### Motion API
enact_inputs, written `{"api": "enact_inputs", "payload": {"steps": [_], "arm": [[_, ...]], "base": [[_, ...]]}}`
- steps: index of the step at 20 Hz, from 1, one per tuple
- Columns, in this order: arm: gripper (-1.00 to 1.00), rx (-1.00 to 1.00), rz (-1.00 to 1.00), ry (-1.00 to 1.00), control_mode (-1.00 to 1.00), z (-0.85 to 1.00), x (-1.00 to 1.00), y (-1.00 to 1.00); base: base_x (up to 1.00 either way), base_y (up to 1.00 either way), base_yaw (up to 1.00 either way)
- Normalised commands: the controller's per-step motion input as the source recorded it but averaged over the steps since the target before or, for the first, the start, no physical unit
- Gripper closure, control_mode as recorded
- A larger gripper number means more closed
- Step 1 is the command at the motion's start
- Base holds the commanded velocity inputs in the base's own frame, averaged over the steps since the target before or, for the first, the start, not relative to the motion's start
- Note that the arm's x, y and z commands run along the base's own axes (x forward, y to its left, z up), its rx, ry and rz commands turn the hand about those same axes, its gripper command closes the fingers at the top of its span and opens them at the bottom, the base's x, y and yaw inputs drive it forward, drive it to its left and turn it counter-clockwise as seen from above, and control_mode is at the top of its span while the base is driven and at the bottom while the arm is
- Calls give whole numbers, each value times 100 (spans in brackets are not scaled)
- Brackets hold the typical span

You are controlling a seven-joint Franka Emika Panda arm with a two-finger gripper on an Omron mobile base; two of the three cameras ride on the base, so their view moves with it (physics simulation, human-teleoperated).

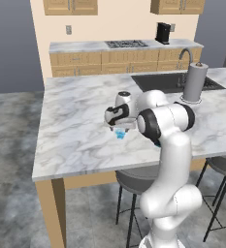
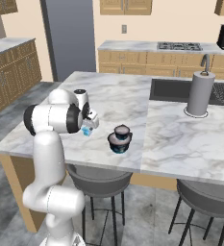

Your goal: Stack the yogurt containers by placing the smaller containers on top of the larger containers.

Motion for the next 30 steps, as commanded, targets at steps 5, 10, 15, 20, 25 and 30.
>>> {"api": "enact_inputs", "payload": {"steps": [5, 10, 15, 20, 25, 30], "arm": [[-100, 0, 0, 4, -100, -24, 2, 0], [-100, 0, 0, 4, -100, -23, 6, 0], [-100, 0, 0, 4, -100, -24, 13, 0], [-100, 0, 0, 5, -100, -24, 9, 11], [-100, -1, 0, 5, -100, -27, 0, 28], [-100, -2, 0, 5, -100, -40, -2, 23]], "base": [[0, 0, 0], [0, 0, 0], [0, 0, 0], [0, 0, 0], [0, 0, 0], [0, 0, 0]]}}
